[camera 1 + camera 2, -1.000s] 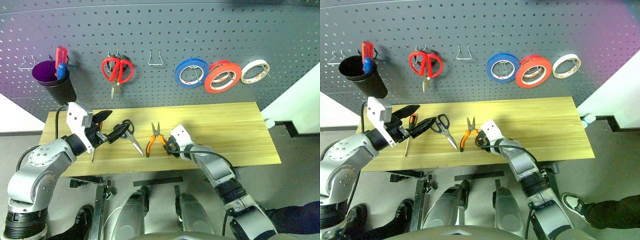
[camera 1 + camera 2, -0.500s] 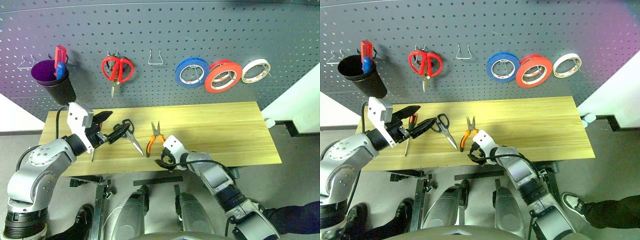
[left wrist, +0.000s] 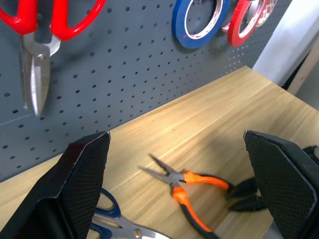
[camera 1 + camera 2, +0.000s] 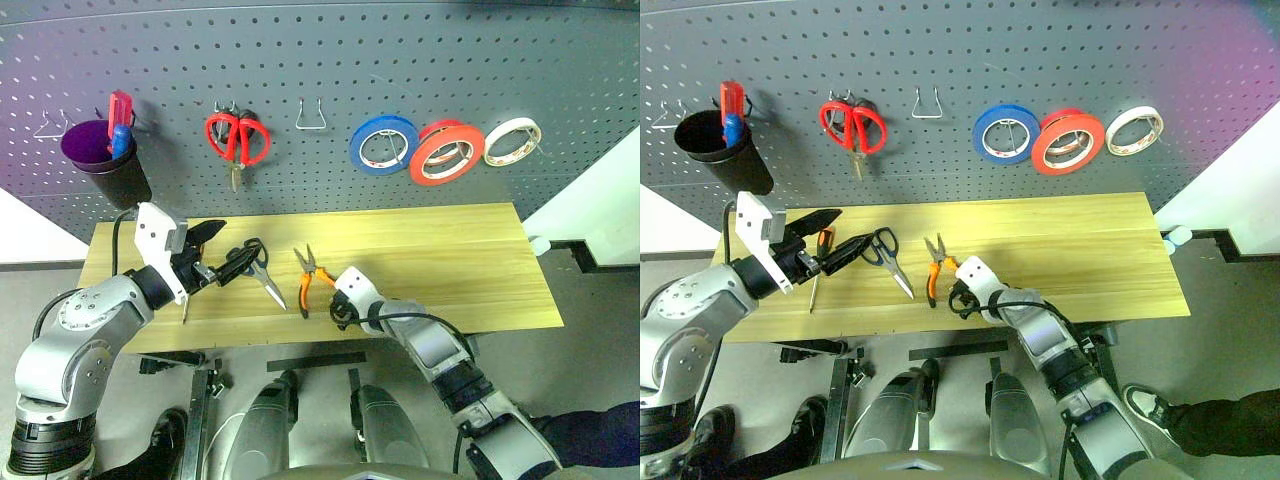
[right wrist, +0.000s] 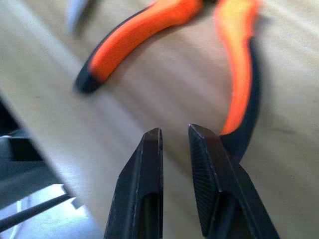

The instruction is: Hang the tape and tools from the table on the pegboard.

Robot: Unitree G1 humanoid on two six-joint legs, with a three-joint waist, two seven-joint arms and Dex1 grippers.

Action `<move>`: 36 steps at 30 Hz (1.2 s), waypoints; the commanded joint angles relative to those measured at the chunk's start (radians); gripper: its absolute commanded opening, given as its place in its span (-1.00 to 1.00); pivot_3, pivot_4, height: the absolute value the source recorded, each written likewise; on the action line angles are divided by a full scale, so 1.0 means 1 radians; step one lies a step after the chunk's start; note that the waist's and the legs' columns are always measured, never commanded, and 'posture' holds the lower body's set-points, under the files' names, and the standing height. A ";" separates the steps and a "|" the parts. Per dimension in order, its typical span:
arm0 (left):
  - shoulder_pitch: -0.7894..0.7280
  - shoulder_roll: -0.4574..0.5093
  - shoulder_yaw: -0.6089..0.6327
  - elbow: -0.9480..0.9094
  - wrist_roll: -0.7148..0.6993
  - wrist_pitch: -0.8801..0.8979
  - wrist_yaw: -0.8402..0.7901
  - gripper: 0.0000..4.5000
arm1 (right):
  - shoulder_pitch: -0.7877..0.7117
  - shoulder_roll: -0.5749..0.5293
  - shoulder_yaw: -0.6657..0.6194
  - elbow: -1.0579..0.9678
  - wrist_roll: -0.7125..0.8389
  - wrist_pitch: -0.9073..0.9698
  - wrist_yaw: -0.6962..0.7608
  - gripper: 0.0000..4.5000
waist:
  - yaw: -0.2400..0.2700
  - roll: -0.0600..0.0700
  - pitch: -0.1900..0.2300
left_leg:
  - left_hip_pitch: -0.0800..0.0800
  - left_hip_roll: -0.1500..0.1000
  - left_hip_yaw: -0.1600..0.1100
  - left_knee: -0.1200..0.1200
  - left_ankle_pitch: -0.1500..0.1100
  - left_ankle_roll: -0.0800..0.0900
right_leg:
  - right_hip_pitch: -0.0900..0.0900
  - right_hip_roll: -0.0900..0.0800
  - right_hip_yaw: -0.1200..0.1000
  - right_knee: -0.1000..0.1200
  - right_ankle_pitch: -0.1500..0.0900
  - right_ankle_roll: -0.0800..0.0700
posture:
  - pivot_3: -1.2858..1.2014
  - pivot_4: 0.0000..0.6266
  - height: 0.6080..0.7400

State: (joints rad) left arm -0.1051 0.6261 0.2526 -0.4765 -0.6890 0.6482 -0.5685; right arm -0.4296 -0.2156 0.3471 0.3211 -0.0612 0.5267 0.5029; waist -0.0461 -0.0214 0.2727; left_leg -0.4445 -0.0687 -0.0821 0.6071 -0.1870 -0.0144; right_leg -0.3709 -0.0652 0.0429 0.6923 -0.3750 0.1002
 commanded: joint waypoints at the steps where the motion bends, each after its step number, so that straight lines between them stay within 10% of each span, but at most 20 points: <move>1: -0.003 0.002 0.015 -0.025 -0.010 -0.008 -0.004 1.00 | -0.053 0.009 -0.041 0.077 -0.021 -0.049 -0.059 -0.63 | -0.001 0.000 0.000 | 0.000 0.000 0.000 0.000 0.000 0.000 | 0.000 0.000 0.000 0.000 0.000 0.000 | 0.02 -0.08 1.00; 28: 0.029 0.001 0.036 -0.052 -0.020 -0.005 0.011 1.00 | -0.353 0.205 -0.177 0.495 -0.002 -0.324 -0.179 -0.63 | -0.021 0.000 0.000 | 0.000 0.000 0.000 -0.002 0.000 0.000 | 0.004 0.001 -0.001 -0.001 0.000 0.000 | 0.05 -0.12 1.00; 36: 0.041 -0.006 0.036 -0.059 -0.020 -0.008 0.016 1.00 | -0.226 0.123 -0.249 0.228 0.078 -0.213 -0.102 -0.63 | -0.018 0.000 0.000 | 0.000 0.000 0.000 -0.002 0.000 0.000 | 0.004 0.001 -0.001 -0.001 0.000 0.000 | 0.04 -0.11 1.00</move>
State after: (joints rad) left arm -0.0770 0.6224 0.2612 -0.4960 -0.6909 0.6484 -0.5567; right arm -0.6869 -0.0618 0.1405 0.6800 -0.0248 0.2684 0.3718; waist -0.0643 -0.0209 0.2732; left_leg -0.4448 -0.0688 -0.0821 0.6053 -0.1868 -0.0146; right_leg -0.3672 -0.0648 0.0419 0.6912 -0.3747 0.1003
